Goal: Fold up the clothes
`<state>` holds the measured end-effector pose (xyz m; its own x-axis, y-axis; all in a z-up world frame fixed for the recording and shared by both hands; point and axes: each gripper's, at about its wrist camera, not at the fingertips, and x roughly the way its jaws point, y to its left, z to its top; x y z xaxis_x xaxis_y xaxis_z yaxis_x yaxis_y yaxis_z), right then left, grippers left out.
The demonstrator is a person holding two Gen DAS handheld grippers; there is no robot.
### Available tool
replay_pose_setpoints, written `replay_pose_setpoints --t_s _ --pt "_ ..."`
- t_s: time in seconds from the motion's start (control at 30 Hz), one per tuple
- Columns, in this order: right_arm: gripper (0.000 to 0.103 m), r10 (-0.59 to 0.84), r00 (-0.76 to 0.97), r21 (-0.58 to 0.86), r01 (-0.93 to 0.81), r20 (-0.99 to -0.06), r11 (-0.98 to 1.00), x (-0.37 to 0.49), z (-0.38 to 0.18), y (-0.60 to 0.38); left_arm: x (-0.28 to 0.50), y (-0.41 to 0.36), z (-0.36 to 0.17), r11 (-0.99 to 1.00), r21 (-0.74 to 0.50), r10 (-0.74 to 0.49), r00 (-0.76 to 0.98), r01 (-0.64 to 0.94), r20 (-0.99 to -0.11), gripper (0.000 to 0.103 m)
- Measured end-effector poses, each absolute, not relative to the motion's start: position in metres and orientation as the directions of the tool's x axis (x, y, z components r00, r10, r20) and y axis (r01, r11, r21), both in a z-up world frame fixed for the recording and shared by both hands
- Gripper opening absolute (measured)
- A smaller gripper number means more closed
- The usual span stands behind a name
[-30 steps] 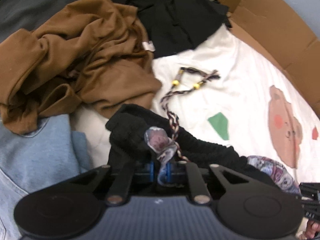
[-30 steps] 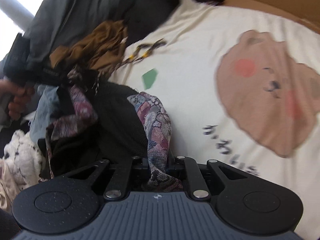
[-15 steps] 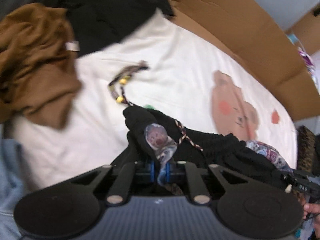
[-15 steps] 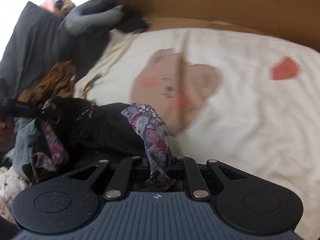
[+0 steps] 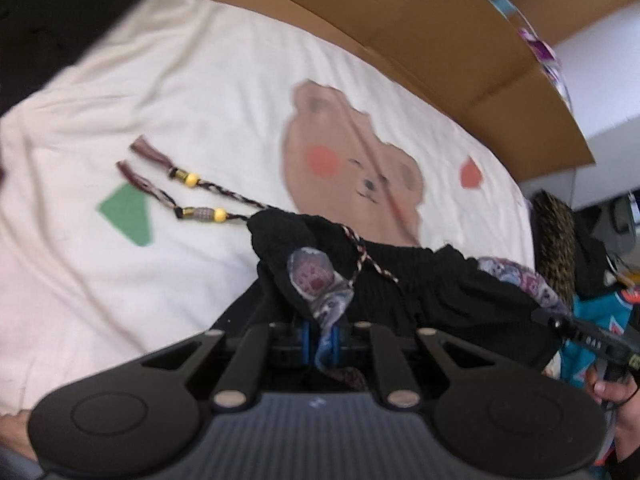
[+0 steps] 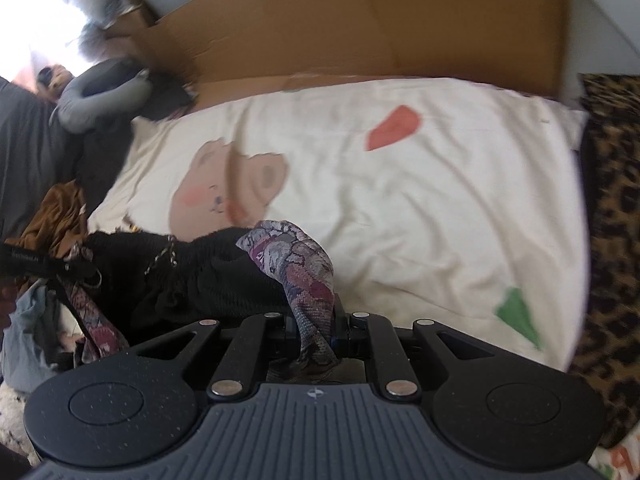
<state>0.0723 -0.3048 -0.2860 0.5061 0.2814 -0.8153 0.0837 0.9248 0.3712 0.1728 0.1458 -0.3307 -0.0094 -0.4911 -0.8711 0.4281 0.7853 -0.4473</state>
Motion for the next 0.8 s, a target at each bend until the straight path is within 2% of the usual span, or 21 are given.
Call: replay_pose_setpoints --t_s 0.13,0.33,0.4,0.47,0.57,0.6,0.7,0.77,0.8 --pt "0.01 0.237 0.507 0.359 0.156 -0.828 0.92 0.054 -0.285 -0.323 0.166 0.13 -0.348 0.772 -0.455 -0.482 -0.057 0.443 -0.874 0.01" --pt "0.013 0.206 0.456 0.351 0.262 -0.866 0.899 0.037 -0.306 -0.334 0.159 0.119 -0.376 0.779 -0.402 -0.434 -0.05 0.481 -0.9 0.012" --pt "0.019 0.19 0.443 0.335 0.277 -0.876 0.901 0.036 -0.311 -0.333 0.162 0.121 -0.377 0.787 -0.378 -0.415 -0.034 0.487 -0.909 0.014" --pt "0.024 0.176 0.439 0.321 0.282 -0.881 0.904 0.036 -0.309 -0.334 0.166 0.125 -0.374 0.794 -0.364 -0.406 -0.021 0.488 -0.914 0.021" --pt "0.043 0.156 0.434 0.302 0.29 -0.887 0.908 0.037 -0.306 -0.336 0.173 0.136 -0.366 0.814 -0.361 -0.406 0.001 0.455 -0.914 0.024" --pt "0.044 0.148 0.438 0.296 0.291 -0.887 0.91 0.037 -0.305 -0.336 0.176 0.139 -0.362 0.818 -0.363 -0.409 0.008 0.446 -0.913 0.024" --pt "0.045 0.143 0.445 0.293 0.288 -0.884 0.912 0.04 -0.302 -0.339 0.187 0.149 -0.348 0.843 -0.355 -0.411 0.057 0.405 -0.91 0.031" --pt "0.047 0.136 0.454 0.29 0.288 -0.881 0.913 0.043 -0.299 -0.341 0.196 0.154 -0.339 0.86 -0.336 -0.404 0.111 0.384 -0.908 0.049" --pt "0.047 0.131 0.459 0.287 0.288 -0.879 0.914 0.044 -0.297 -0.342 0.201 0.156 -0.336 0.868 -0.326 -0.401 0.143 0.373 -0.905 0.051"
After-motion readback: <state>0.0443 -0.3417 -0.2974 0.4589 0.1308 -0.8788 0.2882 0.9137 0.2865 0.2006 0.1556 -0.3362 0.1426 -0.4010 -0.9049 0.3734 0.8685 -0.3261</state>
